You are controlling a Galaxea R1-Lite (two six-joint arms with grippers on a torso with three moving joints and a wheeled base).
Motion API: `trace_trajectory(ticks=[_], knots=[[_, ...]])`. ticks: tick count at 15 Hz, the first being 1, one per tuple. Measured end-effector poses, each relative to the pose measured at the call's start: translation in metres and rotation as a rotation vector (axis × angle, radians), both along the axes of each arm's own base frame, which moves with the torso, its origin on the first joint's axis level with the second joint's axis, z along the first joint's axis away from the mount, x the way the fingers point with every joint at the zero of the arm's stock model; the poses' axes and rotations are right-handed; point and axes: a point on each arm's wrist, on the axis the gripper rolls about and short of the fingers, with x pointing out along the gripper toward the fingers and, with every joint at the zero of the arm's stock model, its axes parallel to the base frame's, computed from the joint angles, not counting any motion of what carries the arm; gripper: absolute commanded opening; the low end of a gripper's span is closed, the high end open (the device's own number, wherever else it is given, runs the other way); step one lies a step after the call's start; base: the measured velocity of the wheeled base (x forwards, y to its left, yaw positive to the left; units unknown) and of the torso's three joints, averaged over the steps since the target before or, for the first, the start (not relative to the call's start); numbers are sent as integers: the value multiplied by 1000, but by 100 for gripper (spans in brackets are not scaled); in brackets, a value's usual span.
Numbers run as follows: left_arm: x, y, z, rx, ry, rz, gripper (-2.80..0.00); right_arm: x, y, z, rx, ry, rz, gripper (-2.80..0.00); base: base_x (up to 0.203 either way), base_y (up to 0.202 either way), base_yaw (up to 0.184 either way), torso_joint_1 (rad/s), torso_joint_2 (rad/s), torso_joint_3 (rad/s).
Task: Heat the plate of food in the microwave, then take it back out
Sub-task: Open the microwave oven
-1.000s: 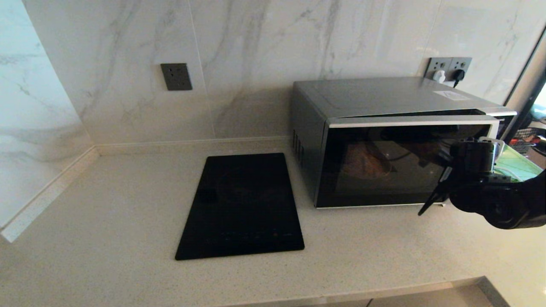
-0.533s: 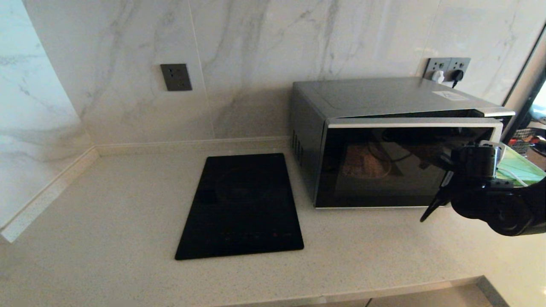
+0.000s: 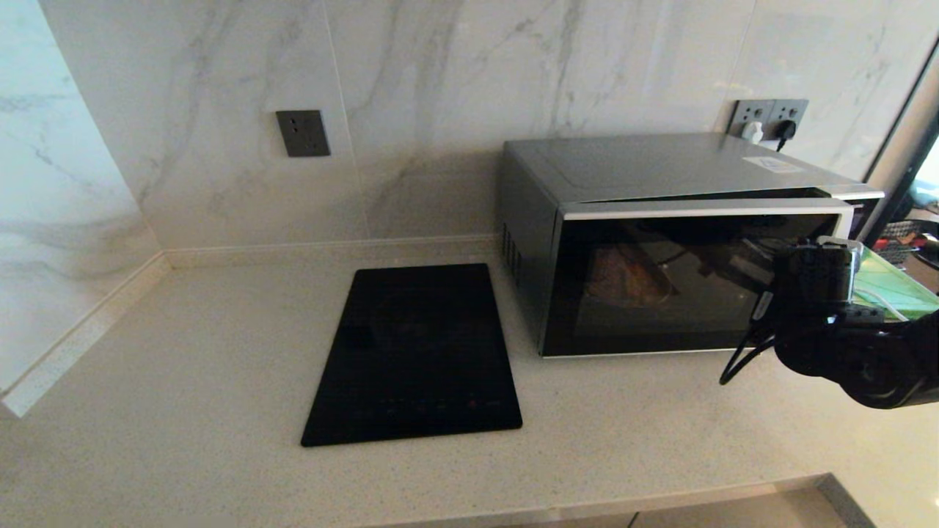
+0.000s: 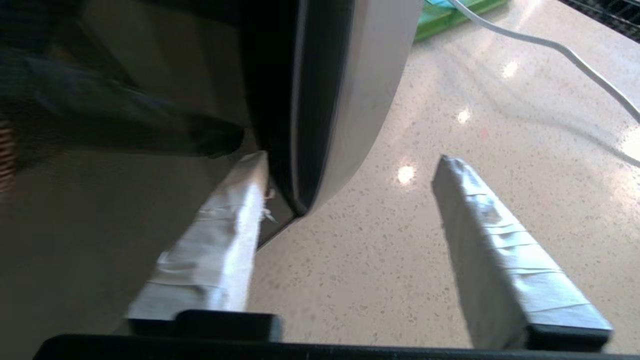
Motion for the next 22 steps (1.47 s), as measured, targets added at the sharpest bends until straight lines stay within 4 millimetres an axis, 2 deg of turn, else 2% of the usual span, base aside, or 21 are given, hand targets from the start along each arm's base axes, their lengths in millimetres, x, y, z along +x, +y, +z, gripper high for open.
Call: trace_trajectory(ticks=[2,5,9,14,16,20,22], knots=[[0,0,0,0,0,0,-280,-8,11,5,-5,-6,22,0,0,0,0,0,0,0],[0,0,0,0,0,0,-280,-30,34,20,-22,-29,59,0,0,0,0,0,0,0],[0,0,0,0,0,0,-280,-67,43,47,-62,-51,100,0,0,0,0,0,0,0],[0,0,0,0,0,0,-280,-125,31,109,-151,-170,88,0,0,0,0,0,0,0],[0,0,0,0,0,0,-280,-150,18,140,-208,-223,62,0,0,0,0,0,0,0],[0,0,0,0,0,0,-280,-184,-10,199,-256,-262,0,0,0,0,0,0,0,0],[0,0,0,0,0,0,-280,-198,-19,226,-266,-234,24,0,0,0,0,0,0,0]])
